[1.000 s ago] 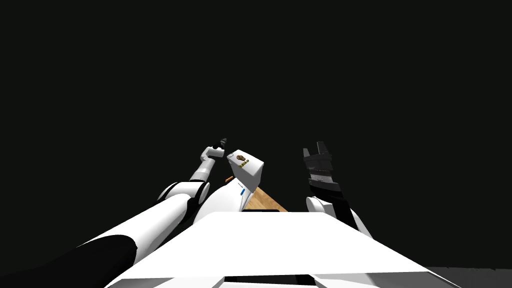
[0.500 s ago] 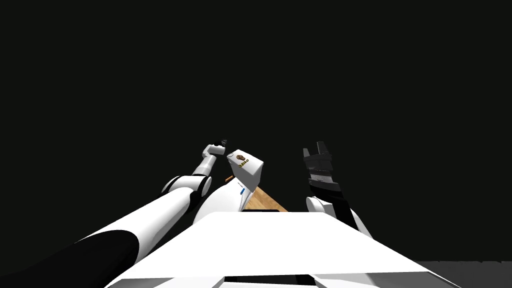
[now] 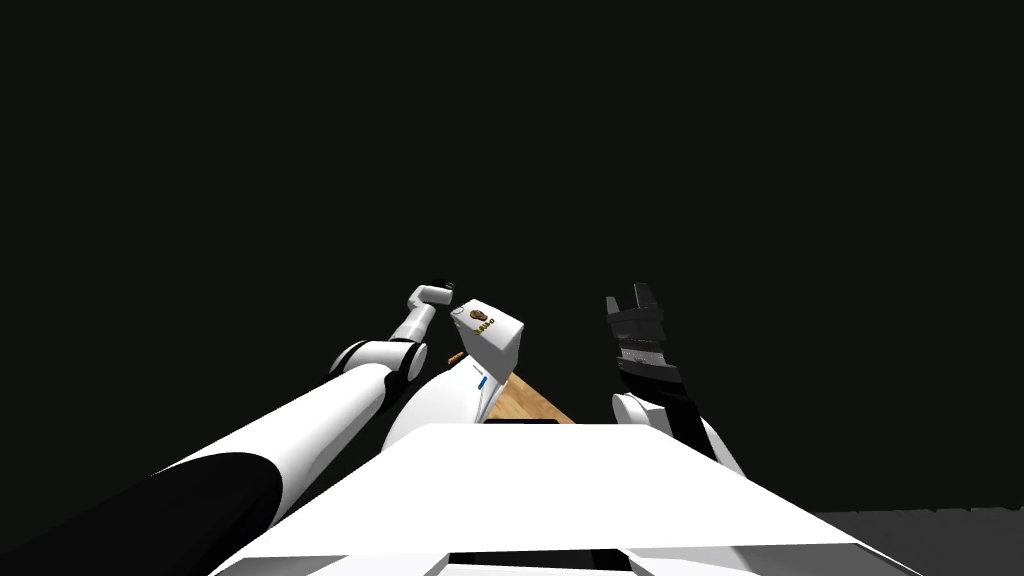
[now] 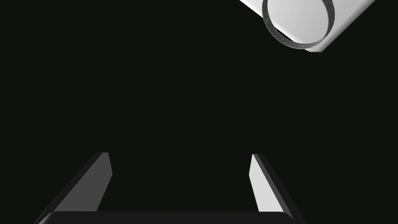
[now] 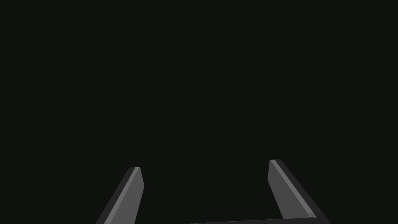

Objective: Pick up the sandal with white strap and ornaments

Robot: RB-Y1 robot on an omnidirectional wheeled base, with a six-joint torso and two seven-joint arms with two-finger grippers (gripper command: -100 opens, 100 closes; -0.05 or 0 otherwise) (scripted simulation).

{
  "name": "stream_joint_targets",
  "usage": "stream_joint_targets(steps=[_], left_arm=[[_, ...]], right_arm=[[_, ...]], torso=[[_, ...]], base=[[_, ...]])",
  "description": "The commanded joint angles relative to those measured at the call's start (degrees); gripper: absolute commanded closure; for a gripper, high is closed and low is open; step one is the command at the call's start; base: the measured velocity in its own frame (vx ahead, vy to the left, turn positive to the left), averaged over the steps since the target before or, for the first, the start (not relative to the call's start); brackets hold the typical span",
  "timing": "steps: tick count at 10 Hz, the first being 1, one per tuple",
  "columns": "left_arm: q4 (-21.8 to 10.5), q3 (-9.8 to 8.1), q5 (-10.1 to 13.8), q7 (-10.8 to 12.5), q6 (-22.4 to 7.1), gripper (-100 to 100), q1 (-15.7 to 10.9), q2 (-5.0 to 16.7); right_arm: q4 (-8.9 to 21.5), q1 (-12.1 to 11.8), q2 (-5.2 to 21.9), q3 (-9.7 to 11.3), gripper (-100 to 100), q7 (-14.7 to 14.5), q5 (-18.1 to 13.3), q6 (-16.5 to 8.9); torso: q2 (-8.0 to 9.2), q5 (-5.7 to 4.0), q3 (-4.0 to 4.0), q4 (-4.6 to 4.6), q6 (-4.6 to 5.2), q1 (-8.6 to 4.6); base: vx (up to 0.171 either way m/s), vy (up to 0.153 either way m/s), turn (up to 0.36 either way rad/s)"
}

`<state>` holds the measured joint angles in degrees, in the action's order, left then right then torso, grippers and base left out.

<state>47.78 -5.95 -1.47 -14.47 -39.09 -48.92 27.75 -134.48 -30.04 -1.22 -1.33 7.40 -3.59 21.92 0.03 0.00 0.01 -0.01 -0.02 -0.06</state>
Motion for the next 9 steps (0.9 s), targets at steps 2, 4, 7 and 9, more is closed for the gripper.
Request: stream_joint_targets(steps=[2,4,7,9], left_arm=[[-4.54,0.1,0.52,-0.77,-2.61,-100,-2.4,-0.22],[-7.76,0.21,1.08,-1.53,-5.31,-100,-4.37,-0.49],[-12.68,0.43,2.18,-2.89,-10.17,-100,-7.61,-1.25],[-15.49,0.55,2.7,-3.48,-12.29,-100,-8.85,-1.72]], right_arm=[[0.0,0.0,0.0,0.0,0,0.0,0.0,0.0],[0.0,0.0,0.0,0.0,0,0.0,0.0,0.0],[0.0,0.0,0.0,0.0,0,0.0,0.0,0.0],[0.0,0.0,0.0,0.0,0,0.0,0.0,0.0]], torso=[[-0.01,-0.01,0.0,0.0,0.02,-0.05],[-0.02,-0.02,-0.01,0.0,0.03,-0.09],[-0.02,-0.02,-0.01,-0.01,0.0,-0.1],[-0.04,-0.03,-0.02,-0.01,0.0,-0.11]], base=[[-0.001,-0.021,-0.033],[0.0,-0.029,-0.036],[0.006,-0.037,-0.038],[0.014,-0.036,-0.043]])
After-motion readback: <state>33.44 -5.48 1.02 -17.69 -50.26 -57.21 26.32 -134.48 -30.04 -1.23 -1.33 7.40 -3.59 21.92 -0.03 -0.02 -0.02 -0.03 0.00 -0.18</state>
